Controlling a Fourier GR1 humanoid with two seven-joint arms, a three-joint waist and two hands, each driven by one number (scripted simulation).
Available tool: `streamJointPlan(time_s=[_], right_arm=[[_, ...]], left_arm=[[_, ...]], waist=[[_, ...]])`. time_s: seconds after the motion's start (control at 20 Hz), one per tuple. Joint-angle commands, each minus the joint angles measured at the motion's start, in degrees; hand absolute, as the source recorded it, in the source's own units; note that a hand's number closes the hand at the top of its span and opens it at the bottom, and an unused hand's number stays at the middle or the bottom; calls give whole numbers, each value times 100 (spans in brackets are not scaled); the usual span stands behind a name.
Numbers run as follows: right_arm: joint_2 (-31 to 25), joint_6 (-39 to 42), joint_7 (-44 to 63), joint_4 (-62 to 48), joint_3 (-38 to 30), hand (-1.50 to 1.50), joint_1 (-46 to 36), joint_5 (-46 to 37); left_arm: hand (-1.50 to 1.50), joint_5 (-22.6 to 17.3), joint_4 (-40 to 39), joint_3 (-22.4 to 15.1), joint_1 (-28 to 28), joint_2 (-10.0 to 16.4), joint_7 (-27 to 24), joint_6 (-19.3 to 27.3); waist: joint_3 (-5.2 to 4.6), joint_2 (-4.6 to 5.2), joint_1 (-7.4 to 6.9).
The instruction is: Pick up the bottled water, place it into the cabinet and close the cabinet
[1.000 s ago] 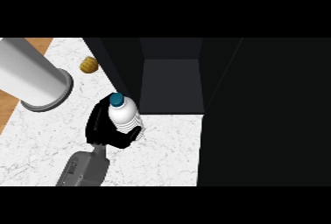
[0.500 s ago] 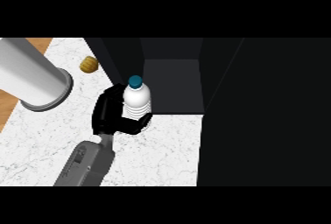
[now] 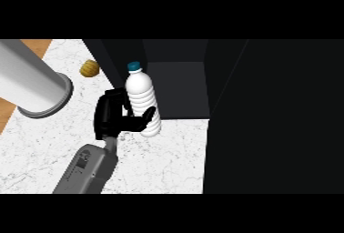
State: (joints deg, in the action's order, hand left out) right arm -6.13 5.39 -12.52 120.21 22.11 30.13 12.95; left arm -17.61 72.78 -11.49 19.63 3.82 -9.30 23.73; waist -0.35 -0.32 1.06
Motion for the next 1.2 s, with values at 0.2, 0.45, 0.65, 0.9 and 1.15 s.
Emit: streamJointPlan(time_s=[0.2, 0.45, 0.65, 0.9, 1.15], right_arm=[[-37, 125, -11, -98, 133, -150, -74, -10], [-1, 76, 25, -132, 14, -150, -291, -6], [-74, 124, 18, -105, 124, -150, -129, -50], [-64, 129, 199, 37, 27, -150, -206, 210], [-47, 132, 141, -268, -21, -150, -423, 82]], left_arm=[[150, 620, -773, -114, 1761, -120, 455, 653], [150, 978, -1014, -331, 1825, 16, 683, 945], [150, 1065, -1091, -334, 1893, 31, 751, 1129], [150, 1347, -1381, -438, 1837, 193, 687, 1360], [150, 1762, -1604, -579, 1792, 524, 680, 1634]], waist=[[42, 123, 432], [42, 143, 414], [38, 154, 523], [34, 170, 489], [39, 204, 504]])
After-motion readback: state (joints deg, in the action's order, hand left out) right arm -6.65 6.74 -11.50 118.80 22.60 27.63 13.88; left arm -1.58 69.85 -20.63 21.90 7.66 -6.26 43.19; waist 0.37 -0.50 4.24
